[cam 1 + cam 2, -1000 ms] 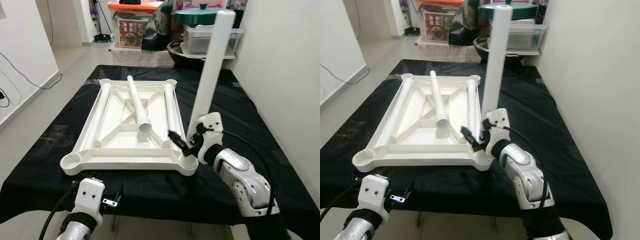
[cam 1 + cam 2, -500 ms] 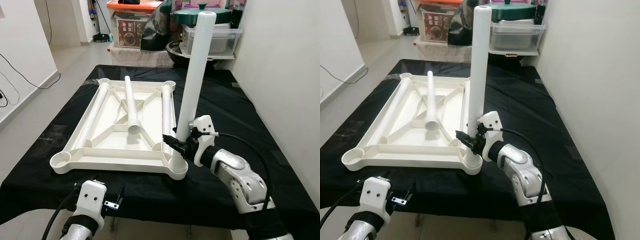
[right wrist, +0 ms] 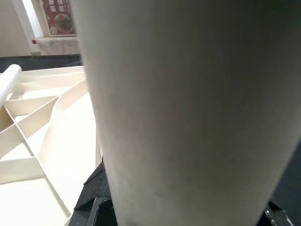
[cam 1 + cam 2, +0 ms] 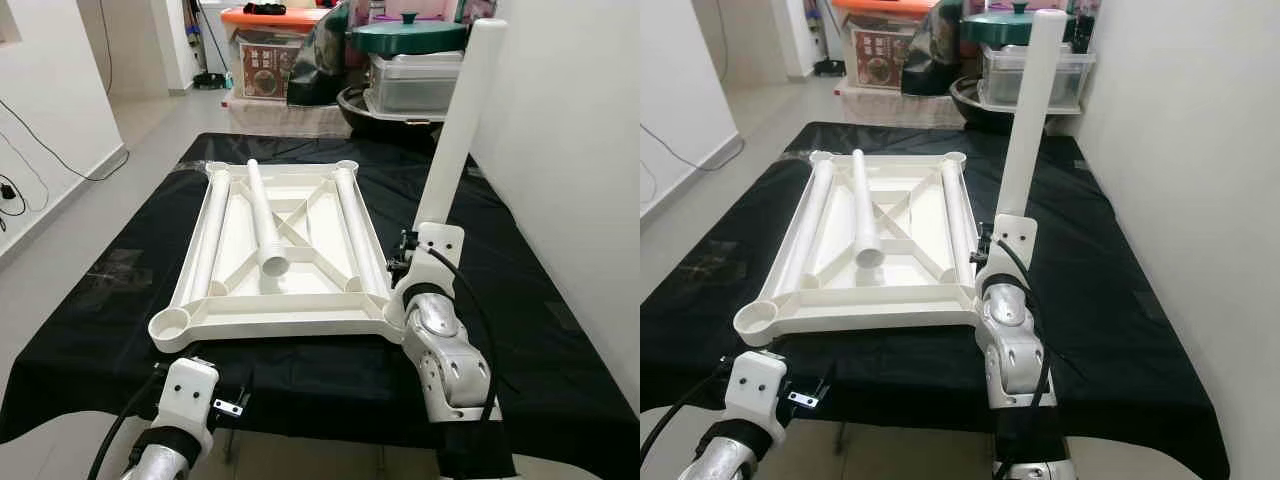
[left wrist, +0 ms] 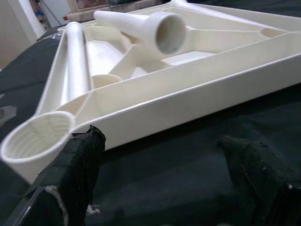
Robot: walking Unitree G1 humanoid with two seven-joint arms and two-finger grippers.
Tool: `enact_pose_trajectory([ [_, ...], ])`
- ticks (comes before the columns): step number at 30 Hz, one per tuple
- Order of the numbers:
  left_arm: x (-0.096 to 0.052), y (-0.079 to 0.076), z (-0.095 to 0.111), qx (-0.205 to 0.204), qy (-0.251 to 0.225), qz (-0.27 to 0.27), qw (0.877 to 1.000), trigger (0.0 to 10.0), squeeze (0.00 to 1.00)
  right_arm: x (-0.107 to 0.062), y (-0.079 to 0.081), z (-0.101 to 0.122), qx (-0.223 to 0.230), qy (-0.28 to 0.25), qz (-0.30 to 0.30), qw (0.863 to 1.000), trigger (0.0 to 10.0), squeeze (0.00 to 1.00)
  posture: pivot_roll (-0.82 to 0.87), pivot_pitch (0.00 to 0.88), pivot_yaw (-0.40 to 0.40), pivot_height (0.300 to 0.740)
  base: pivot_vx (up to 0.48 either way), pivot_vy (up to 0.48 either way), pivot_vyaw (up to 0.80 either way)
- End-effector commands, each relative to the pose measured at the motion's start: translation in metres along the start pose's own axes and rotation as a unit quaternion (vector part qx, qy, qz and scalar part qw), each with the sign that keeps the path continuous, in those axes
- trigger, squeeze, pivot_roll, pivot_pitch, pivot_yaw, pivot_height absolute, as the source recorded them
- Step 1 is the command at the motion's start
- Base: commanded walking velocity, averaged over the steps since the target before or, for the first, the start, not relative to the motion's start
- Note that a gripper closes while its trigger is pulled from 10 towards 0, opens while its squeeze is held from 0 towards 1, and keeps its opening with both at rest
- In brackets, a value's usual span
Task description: Building children table
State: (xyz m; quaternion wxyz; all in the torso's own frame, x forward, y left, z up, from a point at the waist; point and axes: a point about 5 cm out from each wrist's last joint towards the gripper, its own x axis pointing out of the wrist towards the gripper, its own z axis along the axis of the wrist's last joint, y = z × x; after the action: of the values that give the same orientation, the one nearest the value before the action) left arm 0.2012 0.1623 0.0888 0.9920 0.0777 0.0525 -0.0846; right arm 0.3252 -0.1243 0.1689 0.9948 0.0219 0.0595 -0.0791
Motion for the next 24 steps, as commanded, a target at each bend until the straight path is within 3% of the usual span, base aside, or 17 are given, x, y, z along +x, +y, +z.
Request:
enact_pose_trajectory([
  [1, 0.001, 0.0, -0.001, -0.001, 0.006, 0.0, 1.0, 10.0, 0.0, 0.001, 0.008, -0.016, -0.012, 0.054, 0.021, 0.998, 0.0, 0.0, 0.15, 0.0, -0.056, 0.74, 0.0, 0.0, 0.0],
  [2, 0.001, -0.001, -0.001, 0.0, 0.004, -0.002, 1.0, 10.0, 0.0, 0.001, 0.01, -0.015, -0.016, 0.057, 0.026, 0.998, 10.0, 0.0, 0.15, 0.0, -0.062, 0.74, 0.0, 0.0, 0.0],
  [3, 0.001, -0.001, -0.001, 0.0, 0.004, -0.003, 1.0, 10.0, 0.0, 0.002, 0.012, -0.013, -0.026, 0.053, 0.027, 0.998, 10.0, 0.0, 0.14, 0.0, -0.063, 0.74, 0.0, 0.0, 0.0],
  [4, 0.001, -0.001, -0.002, -0.002, 0.005, -0.002, 1.0, 10.0, 0.0, 0.0, 0.013, -0.01, -0.021, 0.044, 0.027, 0.998, 10.0, 0.92, 0.14, 0.0, -0.063, 0.74, 0.0, 0.0, 0.0],
  [5, 0.002, 0.0, -0.002, -0.001, 0.004, -0.002, 1.0, 10.0, 0.0, -0.001, 0.013, -0.009, -0.015, 0.037, 0.032, 0.999, 10.0, 1.0, 0.14, 0.0, -0.063, 0.74, 0.0, 0.0, 0.0],
  [9, 0.003, 0.0, -0.002, -0.001, 0.003, -0.001, 1.0, 10.0, 0.0, -0.003, 0.011, -0.007, -0.005, 0.028, 0.04, 0.999, 10.0, 1.0, 0.15, 0.0, -0.062, 0.74, 0.0, 0.0, 0.0],
  [16, 0.002, 0.001, -0.002, -0.005, 0.004, -0.002, 1.0, 10.0, 0.0, -0.014, -0.006, 0.009, -0.002, -0.031, 0.063, 0.998, 10.0, 1.0, 0.12, 0.0, -0.051, 0.74, 0.0, 0.0, 0.0],
  [17, 0.004, 0.0, -0.001, -0.006, 0.001, -0.001, 1.0, 10.0, 0.0, -0.022, -0.016, 0.009, -0.008, -0.041, 0.068, 0.997, 10.0, 1.0, 0.12, 0.0, -0.052, 0.74, 0.0, 0.0, 0.0],
  [19, 0.004, 0.0, -0.001, -0.006, 0.001, -0.001, 1.0, 10.0, 0.0, -0.022, -0.016, 0.009, -0.008, -0.041, 0.068, 0.997, 10.0, 1.0, 0.12, 0.0, -0.052, 0.74, 0.0, 0.0, 0.0],
  [24, 0.001, 0.001, -0.001, -0.009, 0.0, 0.008, 1.0, 10.0, 0.0, -0.048, -0.039, -0.004, -0.018, -0.024, 0.079, 0.996, 10.0, 1.0, 0.1, 0.0, -0.063, 0.74, 0.0, 0.0, 0.0],
])
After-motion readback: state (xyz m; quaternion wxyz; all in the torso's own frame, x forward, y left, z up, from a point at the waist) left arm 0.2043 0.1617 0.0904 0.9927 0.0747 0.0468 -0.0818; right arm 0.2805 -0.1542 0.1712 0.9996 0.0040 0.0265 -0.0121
